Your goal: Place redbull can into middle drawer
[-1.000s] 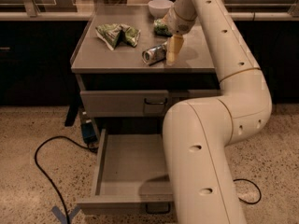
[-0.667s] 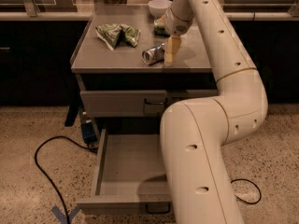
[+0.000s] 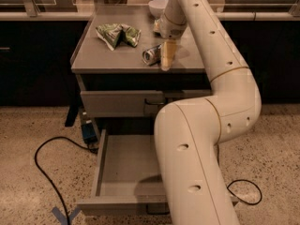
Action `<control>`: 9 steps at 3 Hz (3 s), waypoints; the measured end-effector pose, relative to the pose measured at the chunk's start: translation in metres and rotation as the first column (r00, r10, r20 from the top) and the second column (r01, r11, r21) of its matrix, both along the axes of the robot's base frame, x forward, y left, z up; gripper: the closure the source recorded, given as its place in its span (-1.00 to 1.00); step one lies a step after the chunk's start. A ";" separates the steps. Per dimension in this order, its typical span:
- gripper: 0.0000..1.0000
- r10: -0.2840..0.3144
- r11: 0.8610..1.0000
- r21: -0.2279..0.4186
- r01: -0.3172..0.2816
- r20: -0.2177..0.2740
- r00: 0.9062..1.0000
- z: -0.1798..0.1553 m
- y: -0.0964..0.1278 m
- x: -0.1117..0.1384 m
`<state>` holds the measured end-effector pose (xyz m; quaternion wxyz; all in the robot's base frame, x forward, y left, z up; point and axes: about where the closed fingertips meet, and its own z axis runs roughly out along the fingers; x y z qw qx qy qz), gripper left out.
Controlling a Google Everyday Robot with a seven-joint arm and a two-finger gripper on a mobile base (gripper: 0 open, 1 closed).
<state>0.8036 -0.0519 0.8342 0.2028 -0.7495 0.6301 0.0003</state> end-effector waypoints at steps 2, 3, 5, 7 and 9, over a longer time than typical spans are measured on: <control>-0.65 -0.005 1.000 -0.007 0.005 -0.031 1.000 -0.014 0.005 0.000; -0.21 -0.006 1.000 -0.007 0.005 -0.031 1.000 -0.014 0.005 0.000; 0.73 -0.006 1.000 -0.007 0.005 -0.031 1.000 -0.014 0.005 -0.006; 1.00 -0.068 0.993 0.099 0.060 0.077 0.995 0.041 -0.006 -0.013; 1.00 -0.247 0.899 0.424 0.109 0.288 0.925 0.194 -0.047 -0.106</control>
Offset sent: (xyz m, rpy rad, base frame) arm 0.0719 -0.0243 0.0322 -0.0489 0.1414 0.0088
